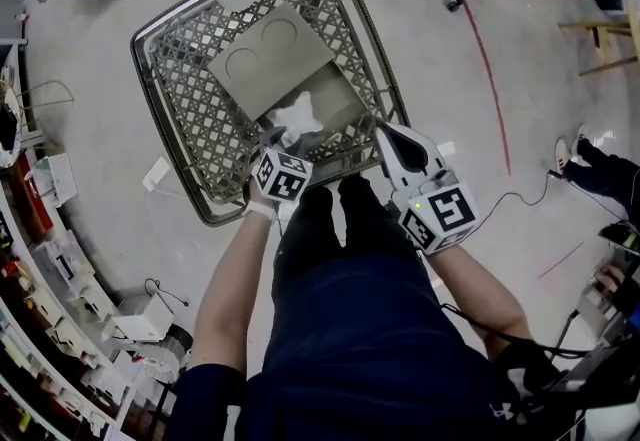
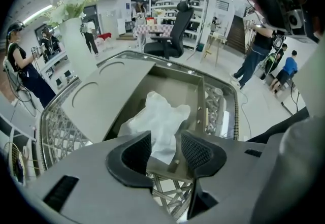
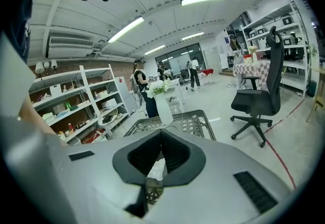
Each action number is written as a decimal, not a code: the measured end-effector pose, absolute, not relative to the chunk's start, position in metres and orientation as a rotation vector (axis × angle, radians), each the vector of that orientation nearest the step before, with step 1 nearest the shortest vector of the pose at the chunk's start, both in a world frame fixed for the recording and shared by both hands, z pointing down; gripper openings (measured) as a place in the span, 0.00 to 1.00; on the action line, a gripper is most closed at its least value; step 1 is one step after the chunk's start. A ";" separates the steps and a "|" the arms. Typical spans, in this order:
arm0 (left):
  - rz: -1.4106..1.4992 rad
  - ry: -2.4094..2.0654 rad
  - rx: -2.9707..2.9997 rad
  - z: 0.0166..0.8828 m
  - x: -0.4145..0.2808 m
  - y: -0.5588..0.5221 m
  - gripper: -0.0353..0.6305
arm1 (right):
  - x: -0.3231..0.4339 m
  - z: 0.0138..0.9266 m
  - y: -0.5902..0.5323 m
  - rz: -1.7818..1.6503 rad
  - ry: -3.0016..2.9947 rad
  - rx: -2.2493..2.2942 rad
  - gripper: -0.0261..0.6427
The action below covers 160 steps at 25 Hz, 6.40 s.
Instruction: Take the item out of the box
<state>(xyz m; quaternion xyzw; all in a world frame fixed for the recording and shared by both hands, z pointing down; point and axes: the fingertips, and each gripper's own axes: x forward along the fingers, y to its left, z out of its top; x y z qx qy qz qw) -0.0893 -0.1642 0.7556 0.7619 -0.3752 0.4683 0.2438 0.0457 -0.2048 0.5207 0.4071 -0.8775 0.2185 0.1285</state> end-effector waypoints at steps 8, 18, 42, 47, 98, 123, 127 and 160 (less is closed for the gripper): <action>1.358 -1.006 2.048 0.775 -0.088 -0.165 0.35 | 0.052 0.530 -0.201 0.659 -2.531 1.203 0.04; 1.420 -1.014 2.014 0.784 -0.092 -0.168 0.31 | 0.055 0.537 -0.195 0.672 -2.516 1.207 0.04; 1.291 -1.034 2.097 0.750 -0.084 -0.156 0.16 | 0.039 0.521 -0.192 0.636 -2.571 1.129 0.04; 1.224 -1.067 2.119 0.731 -0.083 -0.155 0.15 | 0.034 0.516 -0.192 0.621 -2.588 1.106 0.04; 0.387 -1.418 2.437 0.406 -0.087 -0.157 0.14 | 0.012 0.398 -0.230 0.578 -2.794 1.112 0.04; 0.258 -1.439 2.481 0.367 -0.083 -0.158 0.14 | 0.005 0.396 -0.222 0.561 -2.740 1.069 0.04; 0.235 -1.449 2.465 0.367 -0.084 -0.156 0.14 | 0.003 0.394 -0.226 0.544 -2.744 1.076 0.04; 0.232 -1.439 2.522 0.362 -0.085 -0.153 0.14 | 0.004 0.377 -0.225 0.486 -2.817 1.100 0.04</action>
